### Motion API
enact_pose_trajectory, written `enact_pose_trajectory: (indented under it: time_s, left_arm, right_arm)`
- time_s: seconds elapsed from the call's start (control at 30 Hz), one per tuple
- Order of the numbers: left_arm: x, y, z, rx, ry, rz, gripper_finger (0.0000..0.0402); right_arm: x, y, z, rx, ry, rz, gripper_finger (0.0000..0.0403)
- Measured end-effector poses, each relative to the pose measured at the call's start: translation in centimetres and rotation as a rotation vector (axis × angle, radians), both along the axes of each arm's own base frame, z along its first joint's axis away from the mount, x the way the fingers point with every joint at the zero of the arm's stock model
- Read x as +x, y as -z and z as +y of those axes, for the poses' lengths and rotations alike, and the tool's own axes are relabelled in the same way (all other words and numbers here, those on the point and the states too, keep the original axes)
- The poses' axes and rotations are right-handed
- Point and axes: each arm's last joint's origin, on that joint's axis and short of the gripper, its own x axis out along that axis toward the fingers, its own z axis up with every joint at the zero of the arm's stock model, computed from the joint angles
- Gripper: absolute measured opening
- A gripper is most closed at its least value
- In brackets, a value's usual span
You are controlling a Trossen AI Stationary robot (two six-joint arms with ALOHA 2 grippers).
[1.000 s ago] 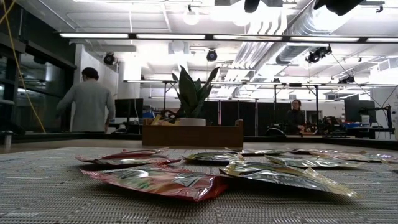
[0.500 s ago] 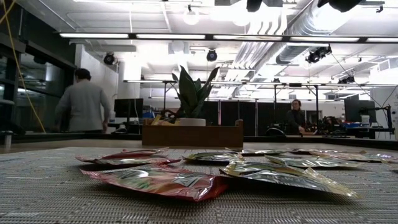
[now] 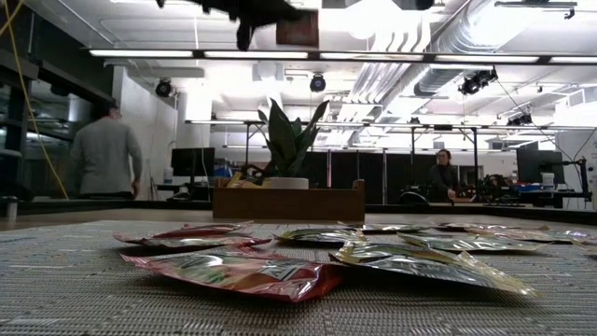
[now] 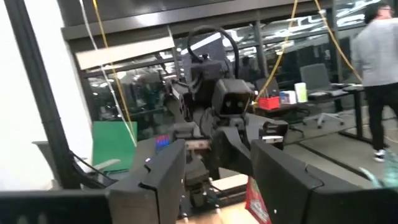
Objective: Pick & Place Tea
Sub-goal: Put the red tea bag into the middle section of the wooden organizer
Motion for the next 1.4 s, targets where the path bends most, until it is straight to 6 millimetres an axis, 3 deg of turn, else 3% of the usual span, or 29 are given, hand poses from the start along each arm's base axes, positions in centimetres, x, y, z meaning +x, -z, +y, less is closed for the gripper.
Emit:
enact_pose_trajectory:
  time_s: [0.2, 0.5, 0.73, 1.03, 1.33, 1.4]
  left_arm:
    - [1.4, 2.5, 2.4, 0.106, -0.023, 0.106, 0.0]
    - [4.3, 7.4, 4.7, 0.049, -0.074, 0.228, 0.0]
    - [5.4, 9.2, 6.2, -0.021, -0.06, 0.205, 0.0]
    - [4.5, 10.2, 7.9, -0.088, -0.041, 0.22, 0.0]
    - [1.8, 12.5, 6.9, -0.186, -0.03, 0.09, 0.0]
    - [1.9, 12.1, 6.9, -0.157, -0.027, 0.058, 0.0]
  right_arm:
    - [-1.4, -0.5, -0.2, 0.006, 0.033, 0.018, 0.0176]
    - [-1.4, -0.2, -0.2, 0.022, 0.03, 0.046, 0.0168]
    - [-1.3, -0.2, -0.2, 0.037, 0.027, 0.046, 0.0167]
    - [-1.3, -0.1, -0.2, 0.064, 0.021, 0.049, 0.0167]
    - [-1.3, 0.0, -0.2, 0.063, 0.022, 0.056, 0.0167]
    - [-1.3, 0.0, -0.2, 0.063, 0.022, 0.057, 0.0167]
